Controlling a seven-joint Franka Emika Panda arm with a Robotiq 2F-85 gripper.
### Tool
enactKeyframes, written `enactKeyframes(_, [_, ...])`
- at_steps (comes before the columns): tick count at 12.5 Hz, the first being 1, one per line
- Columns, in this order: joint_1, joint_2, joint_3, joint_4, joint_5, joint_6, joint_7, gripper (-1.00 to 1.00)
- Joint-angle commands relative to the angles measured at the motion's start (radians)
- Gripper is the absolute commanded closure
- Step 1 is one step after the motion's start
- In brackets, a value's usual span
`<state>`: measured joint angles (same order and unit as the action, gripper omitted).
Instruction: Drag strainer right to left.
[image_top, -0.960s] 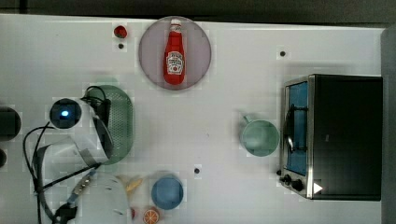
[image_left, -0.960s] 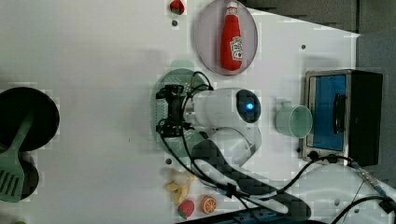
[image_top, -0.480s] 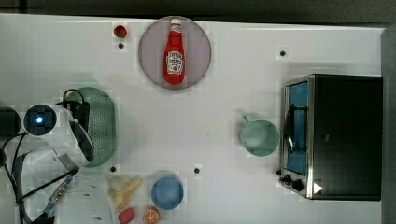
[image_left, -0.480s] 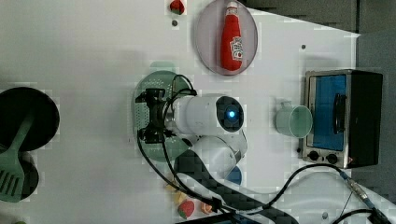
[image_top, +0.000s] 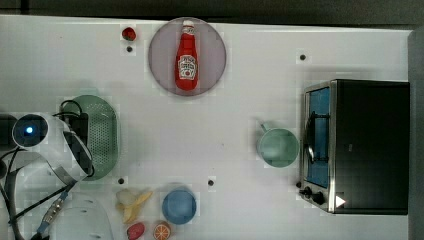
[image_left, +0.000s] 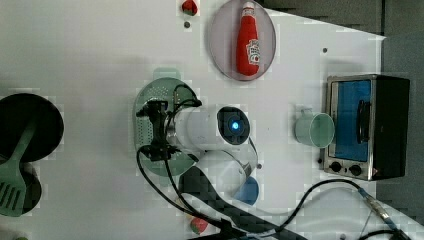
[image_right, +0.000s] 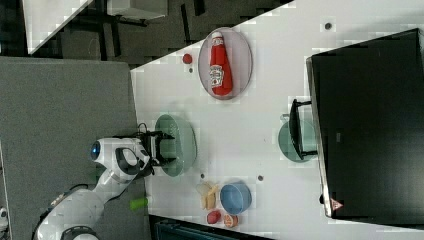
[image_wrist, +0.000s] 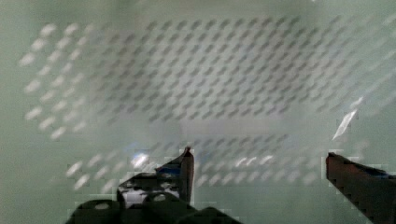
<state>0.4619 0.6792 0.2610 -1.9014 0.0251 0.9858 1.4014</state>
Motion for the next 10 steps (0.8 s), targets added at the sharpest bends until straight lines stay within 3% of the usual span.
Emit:
enactKeyframes(1, [-0.017,-0.172,-0.001,0.029,0.011,-0.156,-0.122,-1.00])
enactKeyframes(6, [-0.071,-0.485,-0.083,0.026,0.011,-0.530,-0.558,-1.00])
enactKeyframes(10, [-0.111,-0.720,-0.269,0.026,0.007,-0.738,-0.916,-1.00])
